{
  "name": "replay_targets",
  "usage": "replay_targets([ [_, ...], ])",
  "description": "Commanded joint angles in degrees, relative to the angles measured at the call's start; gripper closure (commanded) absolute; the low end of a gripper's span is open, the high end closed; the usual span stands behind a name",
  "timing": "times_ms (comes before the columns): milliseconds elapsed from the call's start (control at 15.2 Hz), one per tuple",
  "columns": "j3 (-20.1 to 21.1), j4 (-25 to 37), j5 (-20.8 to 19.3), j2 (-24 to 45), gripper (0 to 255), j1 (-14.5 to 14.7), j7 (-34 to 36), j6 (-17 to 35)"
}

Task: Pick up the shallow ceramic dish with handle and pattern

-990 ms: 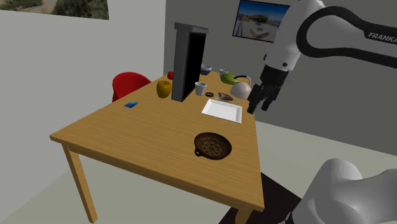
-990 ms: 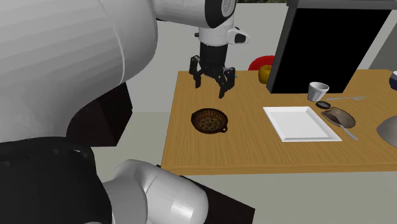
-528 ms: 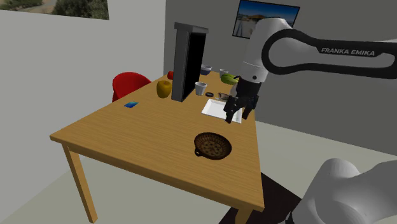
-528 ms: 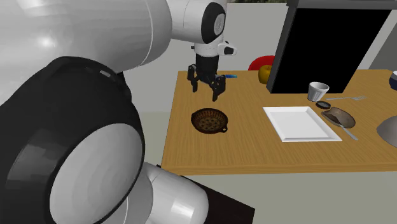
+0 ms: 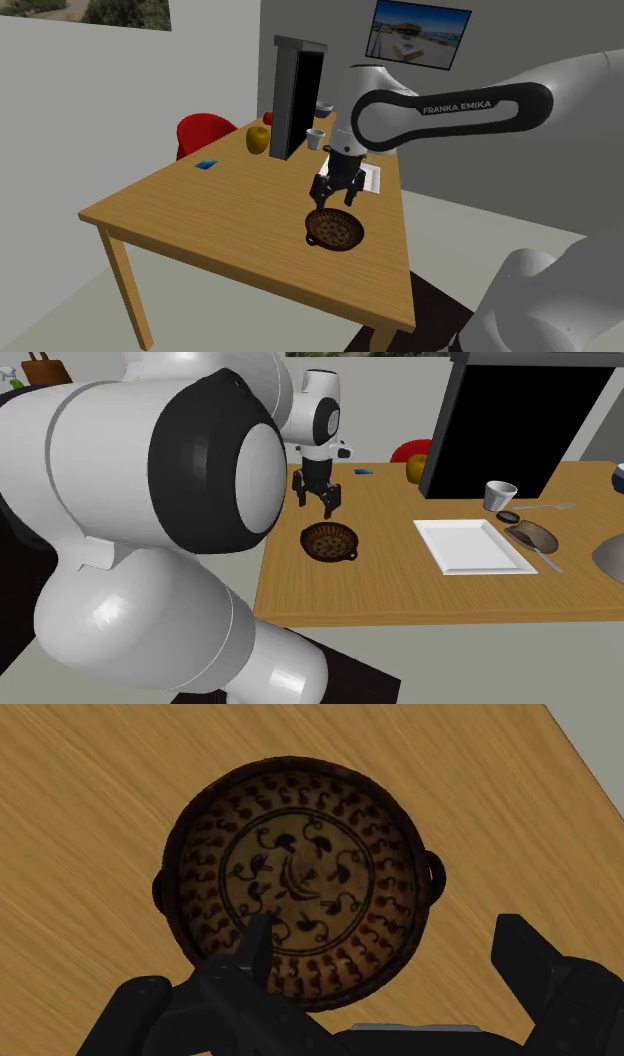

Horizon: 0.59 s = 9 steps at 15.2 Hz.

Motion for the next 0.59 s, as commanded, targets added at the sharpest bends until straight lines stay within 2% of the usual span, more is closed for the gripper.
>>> replay_targets([
  [0, 1.07, 1.04, -0.18, 3.97, 0, 0.09, 1.81, 2.39],
  [264, 2.82, 3.98, -1.07, 11.78, 0, 0.35, 5.28, 6.17],
  [528, 2.92, 2.00, -1.16, 12.97, 0, 0.39, 5.31, 9.33],
])
